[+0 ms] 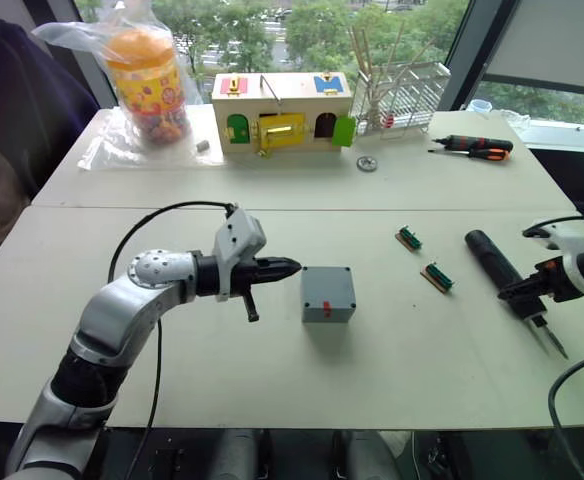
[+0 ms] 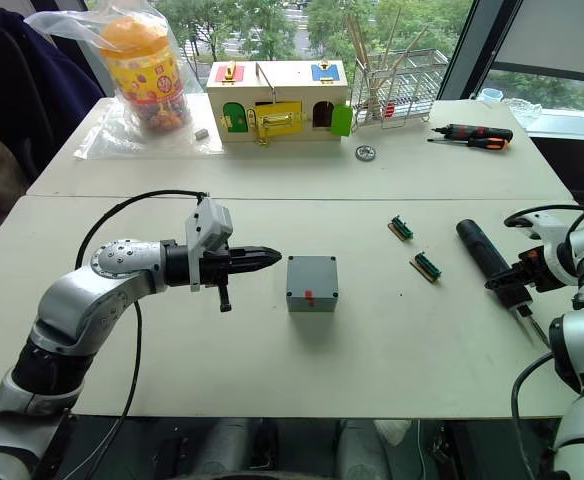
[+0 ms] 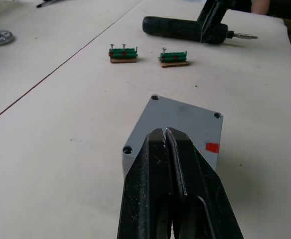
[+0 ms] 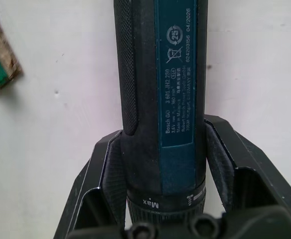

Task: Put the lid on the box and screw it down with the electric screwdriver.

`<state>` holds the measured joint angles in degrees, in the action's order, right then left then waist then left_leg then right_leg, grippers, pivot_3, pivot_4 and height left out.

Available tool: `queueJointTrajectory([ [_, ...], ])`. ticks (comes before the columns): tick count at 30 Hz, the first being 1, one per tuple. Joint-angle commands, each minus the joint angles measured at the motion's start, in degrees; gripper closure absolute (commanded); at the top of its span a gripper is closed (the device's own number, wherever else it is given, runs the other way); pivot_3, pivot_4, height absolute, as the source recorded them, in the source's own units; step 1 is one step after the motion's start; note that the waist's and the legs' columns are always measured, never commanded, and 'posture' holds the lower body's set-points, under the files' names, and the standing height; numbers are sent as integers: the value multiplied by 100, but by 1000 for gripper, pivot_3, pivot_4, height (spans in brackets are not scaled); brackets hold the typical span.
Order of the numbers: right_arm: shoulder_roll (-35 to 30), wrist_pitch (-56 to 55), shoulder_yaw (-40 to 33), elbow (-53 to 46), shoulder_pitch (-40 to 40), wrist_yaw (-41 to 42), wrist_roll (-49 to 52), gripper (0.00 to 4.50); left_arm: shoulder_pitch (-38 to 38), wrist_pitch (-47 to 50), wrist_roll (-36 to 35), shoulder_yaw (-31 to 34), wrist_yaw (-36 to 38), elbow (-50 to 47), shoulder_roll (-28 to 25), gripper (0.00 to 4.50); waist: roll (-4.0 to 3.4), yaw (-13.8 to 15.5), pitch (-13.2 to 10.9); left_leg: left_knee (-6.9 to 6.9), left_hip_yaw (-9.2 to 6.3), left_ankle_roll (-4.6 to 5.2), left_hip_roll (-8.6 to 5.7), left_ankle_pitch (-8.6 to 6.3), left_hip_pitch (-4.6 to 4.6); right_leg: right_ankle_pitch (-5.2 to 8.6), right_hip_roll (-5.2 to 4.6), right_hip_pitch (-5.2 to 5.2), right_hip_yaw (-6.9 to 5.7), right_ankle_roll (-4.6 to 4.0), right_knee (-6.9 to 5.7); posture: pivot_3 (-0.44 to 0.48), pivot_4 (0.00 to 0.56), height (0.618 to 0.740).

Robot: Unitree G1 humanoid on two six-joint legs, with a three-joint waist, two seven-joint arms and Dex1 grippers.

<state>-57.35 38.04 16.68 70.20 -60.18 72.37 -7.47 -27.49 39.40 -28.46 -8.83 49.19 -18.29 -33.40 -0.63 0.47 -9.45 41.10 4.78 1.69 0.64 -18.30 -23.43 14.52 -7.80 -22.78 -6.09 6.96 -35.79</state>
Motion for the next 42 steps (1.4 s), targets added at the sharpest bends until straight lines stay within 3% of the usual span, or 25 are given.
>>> queueJointTrajectory([
  [1,-332,267,-842,-181,-616,-512,406,2661,-242,-296,31,146,319,378,-64,4500,-39,-25,-23,-5,4,0,0,0,-4,0,0,-10,2,0,-5,0,150,706],
  [4,-680,947,-1741,-1092,-727,-916,932,2661,-495,-415,2,200,649,859,-106,4500,-83,-6,-50,-13,12,-7,2,5,-27,1,1,-50,6,0,-27,0,150,706],
  [6,-753,1620,-2430,-2126,-390,-1214,1334,2661,-632,-440,-26,230,784,1042,-99,4500,-91,25,-54,-15,12,-14,3,10,-53,1,3,-78,5,-1,-32,0,150,706],
  [7,-557,1923,-3207,-3121,9,-1535,1635,2661,-707,-426,-30,216,828,1109,-70,4500,-90,29,-53,-15,13,-19,4,13,-67,1,6,-89,1,-1,-35,0,150,706],
  [10,1055,2710,-5644,-6522,910,-2643,2568,2661,-868,-280,-98,151,962,1183,15,4500,-75,-9,-50,-10,7,-23,16,16,-76,-1,13,-79,-21,-3,-37,0,150,706],
  [13,3035,2791,-6492,-8815,1270,-3595,3458,2661,-1021,-145,-114,34,1093,1241,109,4500,-79,-12,-48,-8,-7,-32,21,22,-69,-8,16,-84,-20,-10,-47,0,150,706],
  [17,4683,2012,-6075,-9905,1931,-4323,3871,2661,-1226,-213,87,-234,1268,1511,217,4500,-79,72,-48,-11,-12,-38,5,27,-79,-7,15,-83,-27,-12,-49,0,150,706],
  [20,5225,1287,-5428,-10053,2497,-4468,3870,2661,-1323,-301,281,-478,1376,1610,272,4500,-77,107,-48,-2,-13,-34,-21,26,-90,-8,12,-79,-29,-10,-37,0,150,706],
  [30,4925,281,-4119,-10145,3746,-4344,4024,2661,-1340,-417,691,-830,1257,1749,674,4500,-78,-22,-48,-13,-13,-34,-17,27,-86,-7,20,-89,-25,-11,-45,0,150,706],
  [42,4774,-160,-3359,-10169,4198,-4585,4257,2661,-1213,-611,1128,-1170,1407,1810,633,4500,-77,26,-48,-6,-20,-32,-15,27,-86,-7,17,-85,-23,-12,-44,0,150,706],
])
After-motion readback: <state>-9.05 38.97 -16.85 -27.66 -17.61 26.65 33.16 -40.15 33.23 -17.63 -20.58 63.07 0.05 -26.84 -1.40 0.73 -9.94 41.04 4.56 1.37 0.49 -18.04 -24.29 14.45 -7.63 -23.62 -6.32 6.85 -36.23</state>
